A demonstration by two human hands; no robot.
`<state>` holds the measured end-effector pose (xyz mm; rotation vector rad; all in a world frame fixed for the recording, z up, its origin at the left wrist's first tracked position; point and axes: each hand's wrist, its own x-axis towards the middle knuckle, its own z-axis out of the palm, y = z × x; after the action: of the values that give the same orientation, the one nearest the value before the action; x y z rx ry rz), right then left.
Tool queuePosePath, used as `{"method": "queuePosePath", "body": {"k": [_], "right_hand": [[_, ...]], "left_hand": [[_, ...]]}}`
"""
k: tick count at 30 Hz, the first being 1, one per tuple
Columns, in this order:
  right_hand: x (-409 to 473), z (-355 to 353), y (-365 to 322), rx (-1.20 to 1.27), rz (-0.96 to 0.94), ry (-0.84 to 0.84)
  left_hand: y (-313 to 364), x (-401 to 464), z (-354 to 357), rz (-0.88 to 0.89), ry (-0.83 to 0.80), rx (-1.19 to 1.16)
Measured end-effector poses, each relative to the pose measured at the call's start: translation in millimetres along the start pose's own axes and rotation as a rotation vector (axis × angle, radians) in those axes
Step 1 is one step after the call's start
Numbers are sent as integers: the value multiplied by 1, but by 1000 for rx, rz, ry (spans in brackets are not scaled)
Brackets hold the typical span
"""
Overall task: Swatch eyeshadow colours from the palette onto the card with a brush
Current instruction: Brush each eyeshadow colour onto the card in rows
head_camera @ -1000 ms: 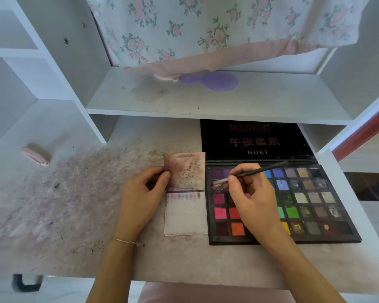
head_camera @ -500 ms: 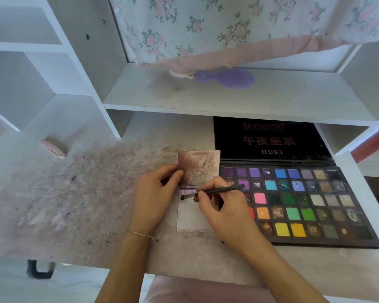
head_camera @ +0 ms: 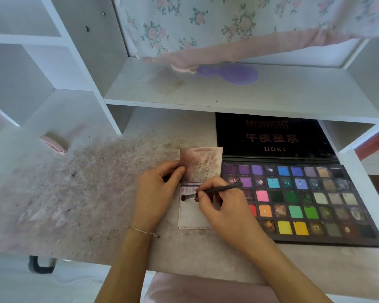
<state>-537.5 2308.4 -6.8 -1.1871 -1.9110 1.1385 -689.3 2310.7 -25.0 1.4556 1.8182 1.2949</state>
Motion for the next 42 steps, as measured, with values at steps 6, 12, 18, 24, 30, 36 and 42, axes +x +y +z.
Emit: {"method": "queuePosePath", "body": {"k": [6,12,18,24,30,36,42], "right_hand": [[1,-1,0,-18,-9,-10],[1,1,1,-16,-17,-6],[1,0,2,-7,-20,-15],[0,0,3,-19,-14,-23],[1,1,4,-20,-15,-14],[1,1,4,-26,-14,-6],[0,0,5,5,-9,-22]], "left_hand": [[-1,0,0,0,3,6],[1,0,0,3,1,13],[1,-1,0,4,-5,16],[1,-1,0,4,1,4],[0,0,1,5,4,16],[0,0,0,30,-5,24],[0,0,0,34,2,25]]}}
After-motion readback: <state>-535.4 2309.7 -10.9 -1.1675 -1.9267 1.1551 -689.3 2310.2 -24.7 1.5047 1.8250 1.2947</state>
